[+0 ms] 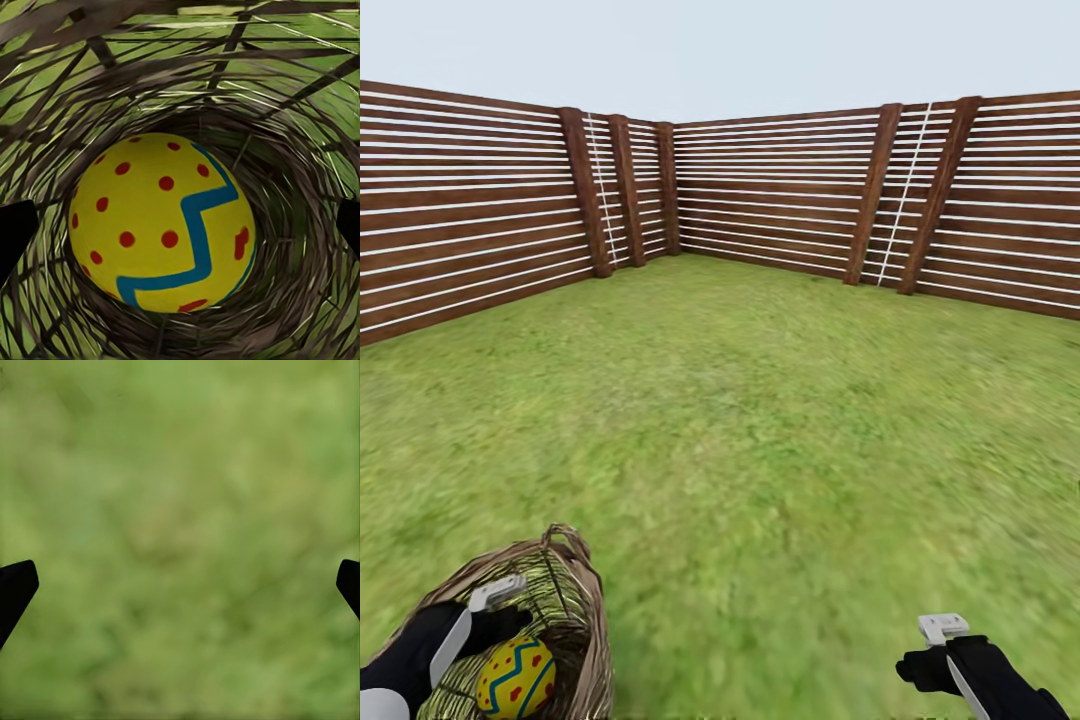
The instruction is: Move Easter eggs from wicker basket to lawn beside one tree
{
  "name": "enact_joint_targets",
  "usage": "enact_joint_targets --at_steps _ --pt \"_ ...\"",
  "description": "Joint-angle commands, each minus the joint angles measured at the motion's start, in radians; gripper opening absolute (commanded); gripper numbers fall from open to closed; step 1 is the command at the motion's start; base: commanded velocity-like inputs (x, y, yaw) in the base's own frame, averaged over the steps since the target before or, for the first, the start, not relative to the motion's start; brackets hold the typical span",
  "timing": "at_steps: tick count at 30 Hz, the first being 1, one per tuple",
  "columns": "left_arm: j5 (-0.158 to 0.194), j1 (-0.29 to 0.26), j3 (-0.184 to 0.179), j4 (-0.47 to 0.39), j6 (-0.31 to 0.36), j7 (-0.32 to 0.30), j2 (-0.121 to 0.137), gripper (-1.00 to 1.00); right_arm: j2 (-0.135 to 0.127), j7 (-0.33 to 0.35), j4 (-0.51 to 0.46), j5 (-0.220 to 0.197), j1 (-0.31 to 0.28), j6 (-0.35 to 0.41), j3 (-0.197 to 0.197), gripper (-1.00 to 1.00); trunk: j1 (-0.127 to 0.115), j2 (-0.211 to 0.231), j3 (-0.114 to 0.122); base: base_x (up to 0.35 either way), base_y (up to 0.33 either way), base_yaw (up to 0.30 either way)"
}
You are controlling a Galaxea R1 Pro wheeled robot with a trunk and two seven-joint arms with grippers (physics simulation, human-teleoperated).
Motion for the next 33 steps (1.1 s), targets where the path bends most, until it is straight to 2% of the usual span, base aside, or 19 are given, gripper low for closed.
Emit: enact_joint_targets --at_steps 1,30,33 --pt "0.002 0.000 0.005 -0.001 0.006 -0.003 0.000 1.00 0.001 0.007 -0.002 0.009 0.000 0.005 -0.003 1.00 0.000 -0.001 -0.005 0.000 0.000 0.000" --pt "0.002 0.000 0.006 -0.001 0.003 -0.004 0.000 1.00 0.000 0.007 -0.002 0.009 0.000 0.002 -0.005 1.00 0.013 -0.007 -0.117 0.000 0.000 0.000" --pt "0.002 0.000 0.006 -0.001 0.003 -0.004 0.001 1.00 0.000 0.007 -0.002 0.009 0.000 0.002 -0.005 1.00 0.013 -0.007 -0.117 0.000 0.000 0.000"
